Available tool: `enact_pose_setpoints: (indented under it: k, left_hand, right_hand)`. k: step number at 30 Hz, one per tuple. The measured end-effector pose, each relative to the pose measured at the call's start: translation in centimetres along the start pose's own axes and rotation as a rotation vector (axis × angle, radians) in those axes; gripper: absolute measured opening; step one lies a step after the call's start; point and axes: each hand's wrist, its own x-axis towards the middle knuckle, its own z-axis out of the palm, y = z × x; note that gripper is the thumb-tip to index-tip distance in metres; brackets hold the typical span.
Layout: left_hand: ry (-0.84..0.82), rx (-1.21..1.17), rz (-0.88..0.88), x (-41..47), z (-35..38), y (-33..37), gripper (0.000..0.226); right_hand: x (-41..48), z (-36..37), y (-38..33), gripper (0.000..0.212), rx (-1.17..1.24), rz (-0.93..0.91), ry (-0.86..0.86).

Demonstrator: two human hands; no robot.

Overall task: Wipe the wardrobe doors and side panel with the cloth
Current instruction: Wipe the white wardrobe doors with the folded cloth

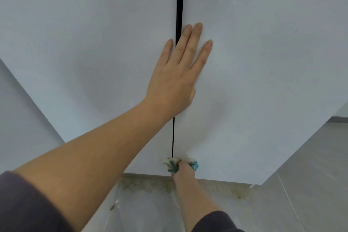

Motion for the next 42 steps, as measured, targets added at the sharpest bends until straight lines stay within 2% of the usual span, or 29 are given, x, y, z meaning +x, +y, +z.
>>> enact_pose_setpoints:
  k: [1,7,13,18,29,32,35,42]
  left_hand:
    - [-0.017,-0.007,-0.005,0.1,-0.3,0.0,0.083]
    - [-0.132,-0.06,0.025,0.4,-3.6,-0.6,0.068]
    - [-0.225,-0.138,0.088,4.7,-9.2,-3.3,0.055]
    - [-0.208,-0.197,0.088,10.8,-14.9,-6.2,0.034]
    - [-0.093,-0.163,0.064,25.5,-30.6,-16.7,0.042]
    - [-0.038,-0.182,0.083,29.0,-34.7,-18.3,0.025]
    - [0.002,-0.191,0.085,32.8,-38.8,-19.9,0.029]
    - [0.089,-0.141,-0.041,39.4,-44.5,-22.4,0.031]
  right_hand:
    - [-6.2,-1.9,-1.6,0.018,0.037,-0.004,-0.066]
    - [-22.4,-4.5,-9.1,0.023,0.291,-0.046,-0.212]
    - [-36.3,-6.6,-17.9,0.037,0.315,-0.157,-0.206]
    - [-47.5,-7.4,-24.5,0.041,0.345,-0.235,-0.232]
    - [-73.1,-7.6,-39.8,0.047,0.422,-0.385,-0.276]
    - [-79.6,-7.4,-43.6,0.05,0.446,-0.466,-0.28]
    - [-85.4,-6.9,-47.1,0.053,0.467,-0.554,-0.33]
    - [-95.7,-6.4,-53.4,0.04,0.46,-0.69,-0.407]
